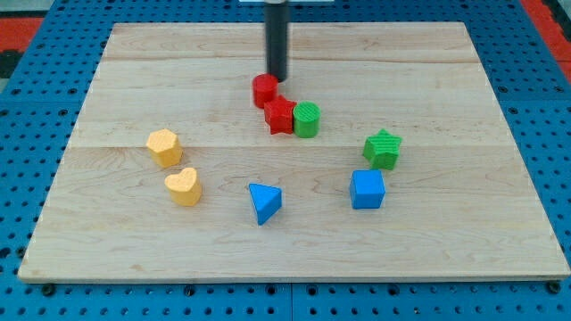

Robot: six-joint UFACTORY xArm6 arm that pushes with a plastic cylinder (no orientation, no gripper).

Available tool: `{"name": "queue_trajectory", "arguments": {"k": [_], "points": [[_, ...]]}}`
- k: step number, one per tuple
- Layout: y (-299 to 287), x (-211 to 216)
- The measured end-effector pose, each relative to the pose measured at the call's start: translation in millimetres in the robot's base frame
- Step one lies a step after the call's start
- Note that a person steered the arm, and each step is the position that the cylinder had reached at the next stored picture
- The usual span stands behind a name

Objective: Slide the red circle to the top right of the yellow hexagon

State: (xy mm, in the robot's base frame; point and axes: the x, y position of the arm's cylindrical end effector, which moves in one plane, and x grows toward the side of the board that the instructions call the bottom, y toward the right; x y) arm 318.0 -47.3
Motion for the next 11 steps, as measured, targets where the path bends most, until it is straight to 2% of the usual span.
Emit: {"name": "queue_trajectory", "arguments": {"k": [1,2,3,4,6,7,8,10,11], "points": [[-67.4,15.5],[-52.3,-13.8],[36.0,-7.0],[49.1,26.3],[-45.2,20.2],[-47.3,41.5],[-46.9,18.9],[-46.5,65.1],[-31.0,72.7]]}}
